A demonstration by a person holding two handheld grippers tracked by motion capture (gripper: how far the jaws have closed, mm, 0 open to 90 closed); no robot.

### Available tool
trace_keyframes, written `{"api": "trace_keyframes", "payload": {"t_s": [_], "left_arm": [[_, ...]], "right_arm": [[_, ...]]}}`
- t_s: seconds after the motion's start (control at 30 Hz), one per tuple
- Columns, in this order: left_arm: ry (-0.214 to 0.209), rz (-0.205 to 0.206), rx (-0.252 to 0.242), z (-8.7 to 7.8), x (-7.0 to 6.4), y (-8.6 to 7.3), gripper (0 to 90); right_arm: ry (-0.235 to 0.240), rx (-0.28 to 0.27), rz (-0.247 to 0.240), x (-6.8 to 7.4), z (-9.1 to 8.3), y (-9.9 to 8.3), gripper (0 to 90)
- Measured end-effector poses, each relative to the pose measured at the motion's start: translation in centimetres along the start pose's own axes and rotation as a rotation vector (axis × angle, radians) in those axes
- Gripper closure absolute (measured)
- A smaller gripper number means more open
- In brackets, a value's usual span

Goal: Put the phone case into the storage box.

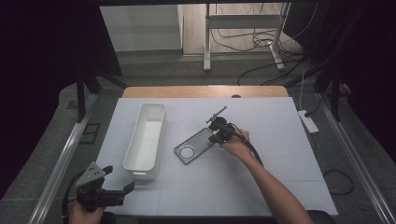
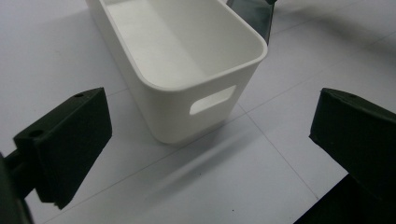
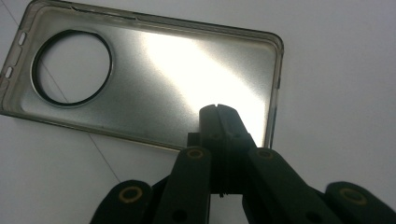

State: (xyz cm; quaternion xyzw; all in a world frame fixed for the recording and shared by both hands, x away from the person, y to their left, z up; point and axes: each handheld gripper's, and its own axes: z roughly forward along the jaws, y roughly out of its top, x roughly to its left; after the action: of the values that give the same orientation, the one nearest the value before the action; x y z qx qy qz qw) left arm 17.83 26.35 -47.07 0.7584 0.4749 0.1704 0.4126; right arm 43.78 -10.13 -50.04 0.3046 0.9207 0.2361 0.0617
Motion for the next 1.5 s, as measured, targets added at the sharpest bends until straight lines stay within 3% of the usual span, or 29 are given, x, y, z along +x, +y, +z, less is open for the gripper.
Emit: {"api": "trace_keyframes", "payload": {"t_s": [0.6,1.5], "left_arm": [[0.006,0.006,0.005,0.0,-0.1,0.0,0.0],[0.009,0.010,0.007,0.0,-0.1,0.0,0.0]], "right_arm": [[0.021,0.035,0.005,-0.6,-0.6,-1.8,89.4],[0.106,0.051,-0.040,3.7,-1.8,-4.7,89.4]]}}
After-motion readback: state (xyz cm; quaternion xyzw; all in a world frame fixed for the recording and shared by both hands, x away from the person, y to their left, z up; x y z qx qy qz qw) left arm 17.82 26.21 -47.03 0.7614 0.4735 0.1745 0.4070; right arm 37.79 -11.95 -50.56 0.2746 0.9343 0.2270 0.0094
